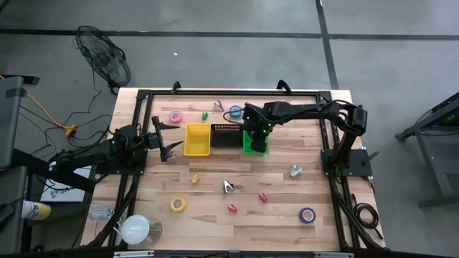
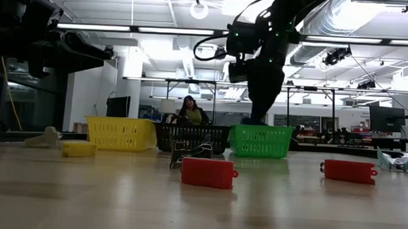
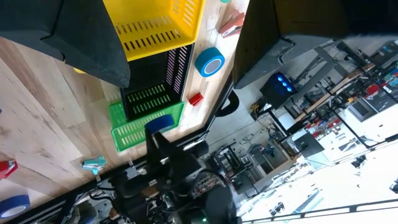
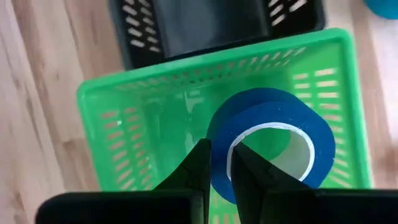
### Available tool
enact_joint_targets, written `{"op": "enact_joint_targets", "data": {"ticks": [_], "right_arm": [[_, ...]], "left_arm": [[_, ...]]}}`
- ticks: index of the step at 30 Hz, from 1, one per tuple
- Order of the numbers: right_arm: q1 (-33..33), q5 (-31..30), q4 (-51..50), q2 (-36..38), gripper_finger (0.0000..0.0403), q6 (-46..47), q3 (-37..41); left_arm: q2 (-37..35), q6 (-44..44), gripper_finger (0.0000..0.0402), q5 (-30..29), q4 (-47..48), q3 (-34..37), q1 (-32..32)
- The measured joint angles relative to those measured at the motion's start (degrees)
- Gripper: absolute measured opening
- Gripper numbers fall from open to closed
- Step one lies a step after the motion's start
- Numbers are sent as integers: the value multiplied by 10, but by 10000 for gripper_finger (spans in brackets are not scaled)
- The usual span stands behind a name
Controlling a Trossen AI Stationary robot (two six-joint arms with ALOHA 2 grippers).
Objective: Pick and place Stapler, Stapler remover, tape
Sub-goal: Put the top blue tape into the green bin
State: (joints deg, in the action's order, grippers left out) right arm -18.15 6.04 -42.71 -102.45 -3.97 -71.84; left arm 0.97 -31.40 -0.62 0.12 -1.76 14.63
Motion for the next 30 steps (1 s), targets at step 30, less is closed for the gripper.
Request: {"op": "enact_joint_targets", "data": {"ticks": [30], "right_arm": [[-29, -13, 1, -56, 47, 11, 3]], "left_arm": [[0, 0, 282, 0, 0, 0, 0]]}}
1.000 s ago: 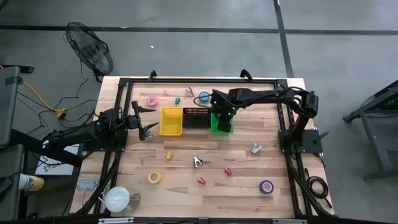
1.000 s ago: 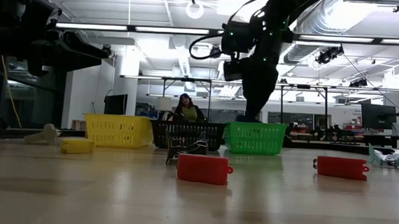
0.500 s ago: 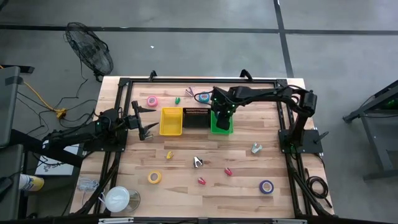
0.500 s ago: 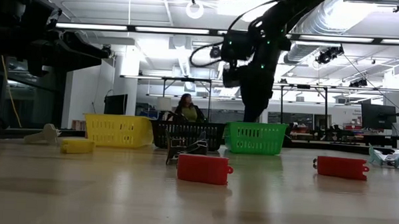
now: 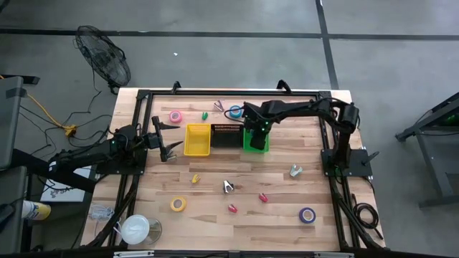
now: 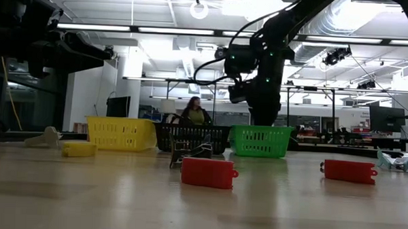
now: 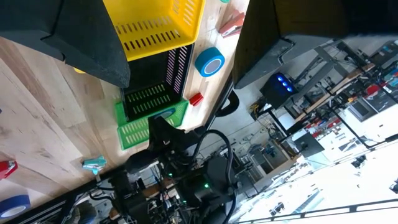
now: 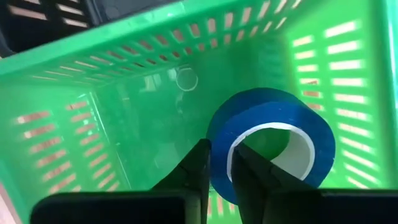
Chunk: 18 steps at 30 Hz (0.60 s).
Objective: Pick and place Stapler, Stapler remover, tape
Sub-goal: Put the top blue tape into the green bin, then put the blue tape into the green bin
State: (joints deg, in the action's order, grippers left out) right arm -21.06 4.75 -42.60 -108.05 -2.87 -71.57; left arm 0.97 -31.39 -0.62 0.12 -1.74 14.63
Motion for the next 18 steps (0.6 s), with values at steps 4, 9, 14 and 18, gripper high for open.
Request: {"op": "enact_joint_targets", "data": {"ticks": [4, 9, 14, 18], "right_arm": [[0, -2, 0, 0, 66, 0, 0], [0, -15, 0, 0, 96, -1, 0], [0, -16, -9, 0, 138, -4, -3], [0, -16, -56, 2, 170, -5, -36]], "left_arm": [[0, 0, 282, 0, 0, 0, 0], [0, 0, 282, 0, 0, 0, 0], [0, 0, 282, 0, 0, 0, 0], [0, 0, 282, 0, 0, 0, 0]]}}
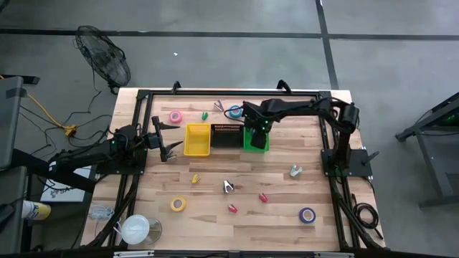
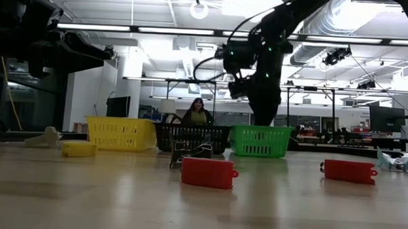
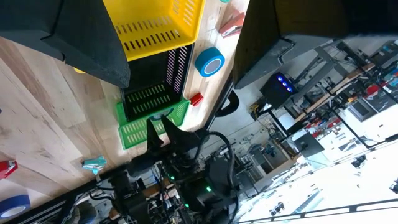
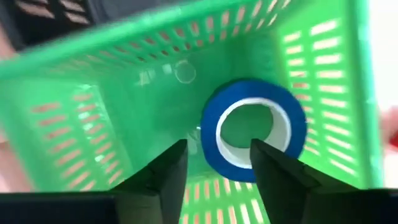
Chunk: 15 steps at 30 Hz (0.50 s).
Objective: Pick and place Stapler, Stapler remover, tape
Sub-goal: Put the blue tape into the green bin
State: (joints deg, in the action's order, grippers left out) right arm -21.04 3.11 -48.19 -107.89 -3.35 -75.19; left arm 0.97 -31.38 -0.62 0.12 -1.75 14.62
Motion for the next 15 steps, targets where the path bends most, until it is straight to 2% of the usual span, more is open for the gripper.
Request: {"op": "enact_joint_targets", "data": {"ticks": [7, 15], "right_arm": [[2, 3, -118, 0, 192, 12, -89], [5, 2, -269, 1, 190, 109, -160]], "left_arm": [[0, 0, 282, 0, 0, 0, 0], [0, 0, 282, 0, 0, 0, 0]]}}
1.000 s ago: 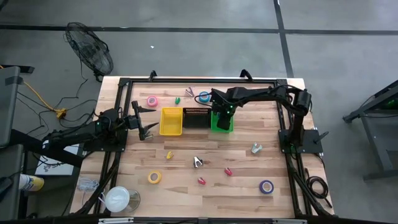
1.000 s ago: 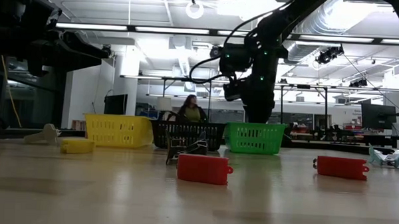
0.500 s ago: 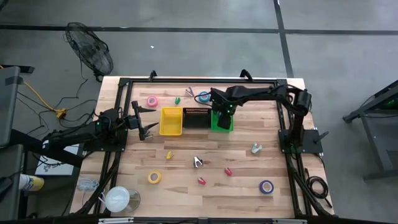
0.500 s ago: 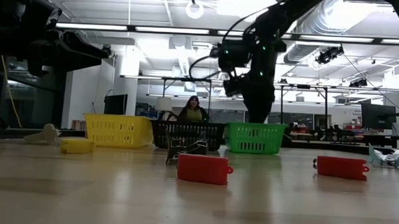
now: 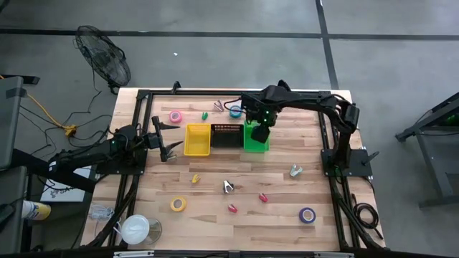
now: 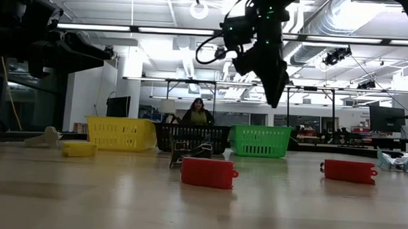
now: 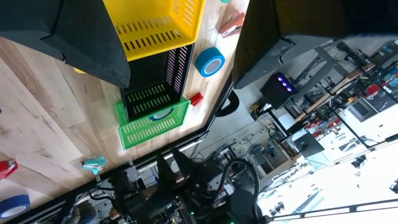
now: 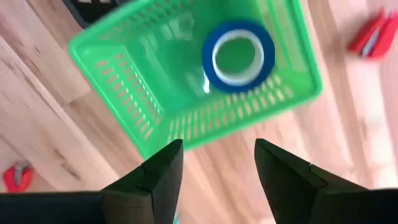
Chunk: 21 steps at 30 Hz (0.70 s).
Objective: Pick and place Stapler, Stapler remover, tape
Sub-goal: Put the blue tape into the green bin
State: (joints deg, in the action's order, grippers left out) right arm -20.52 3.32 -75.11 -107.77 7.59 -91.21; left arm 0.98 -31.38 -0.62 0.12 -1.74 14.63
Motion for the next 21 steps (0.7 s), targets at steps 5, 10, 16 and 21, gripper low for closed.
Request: {"op": "enact_joint_targets", "data": {"ticks": [5, 10, 16, 21], "right_arm": [[19, -5, -24, 0, 188, 34, 24], [50, -4, -27, 0, 185, 81, 57], [106, 0, -29, 11, 184, 157, 95], [166, 1, -12, 46, 184, 255, 146]], "left_arm": [[0, 0, 282, 0, 0, 0, 0], [0, 0, 282, 0, 0, 0, 0], [0, 0, 282, 0, 0, 0, 0], [0, 0, 282, 0, 0, 0, 0]]}}
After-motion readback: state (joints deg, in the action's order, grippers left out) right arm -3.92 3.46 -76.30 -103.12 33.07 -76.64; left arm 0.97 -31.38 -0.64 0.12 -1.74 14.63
